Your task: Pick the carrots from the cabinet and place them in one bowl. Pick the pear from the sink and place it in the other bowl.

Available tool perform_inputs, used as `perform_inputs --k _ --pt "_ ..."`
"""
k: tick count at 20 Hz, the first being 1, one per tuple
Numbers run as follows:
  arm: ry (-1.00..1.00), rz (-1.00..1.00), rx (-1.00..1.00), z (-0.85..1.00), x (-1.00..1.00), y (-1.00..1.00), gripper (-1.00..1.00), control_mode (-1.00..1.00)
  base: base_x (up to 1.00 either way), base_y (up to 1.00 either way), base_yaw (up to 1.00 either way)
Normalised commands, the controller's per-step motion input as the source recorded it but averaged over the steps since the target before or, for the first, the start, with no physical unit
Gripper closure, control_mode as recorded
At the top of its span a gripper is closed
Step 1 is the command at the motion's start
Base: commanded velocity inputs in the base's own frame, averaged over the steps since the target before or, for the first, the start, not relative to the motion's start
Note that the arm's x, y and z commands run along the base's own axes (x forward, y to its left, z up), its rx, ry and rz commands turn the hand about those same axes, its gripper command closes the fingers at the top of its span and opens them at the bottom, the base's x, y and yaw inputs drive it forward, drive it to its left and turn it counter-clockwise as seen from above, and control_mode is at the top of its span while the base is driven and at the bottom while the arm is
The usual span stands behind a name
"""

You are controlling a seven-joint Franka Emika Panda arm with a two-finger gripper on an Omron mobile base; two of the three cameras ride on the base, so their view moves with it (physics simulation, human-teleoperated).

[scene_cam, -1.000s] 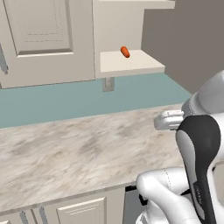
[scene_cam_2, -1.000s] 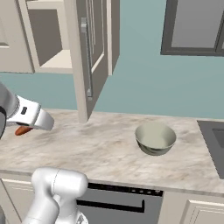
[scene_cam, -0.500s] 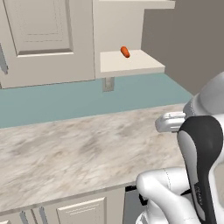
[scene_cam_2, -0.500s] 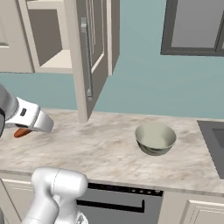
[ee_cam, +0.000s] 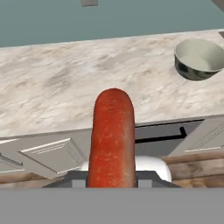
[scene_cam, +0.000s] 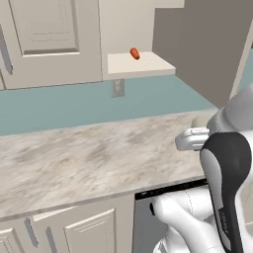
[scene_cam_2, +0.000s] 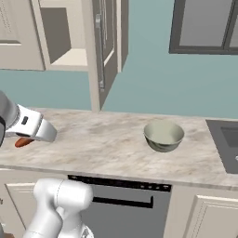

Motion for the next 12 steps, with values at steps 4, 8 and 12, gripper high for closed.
perform_inputs --k 4,8,12 --pt "0.0 0.0 0.0 0.0 0.0 0.0 1.0 1.0 -0.24 -0.44 0.02" --pt "0.0 0.0 0.0 0.0 0.0 0.0 1.0 1.0 -0.02 -0.81 0.08" --pt "0.0 0.0 0.0 0.0 0.0 0.0 1.0 1.0 -0.02 -0.9 0.08"
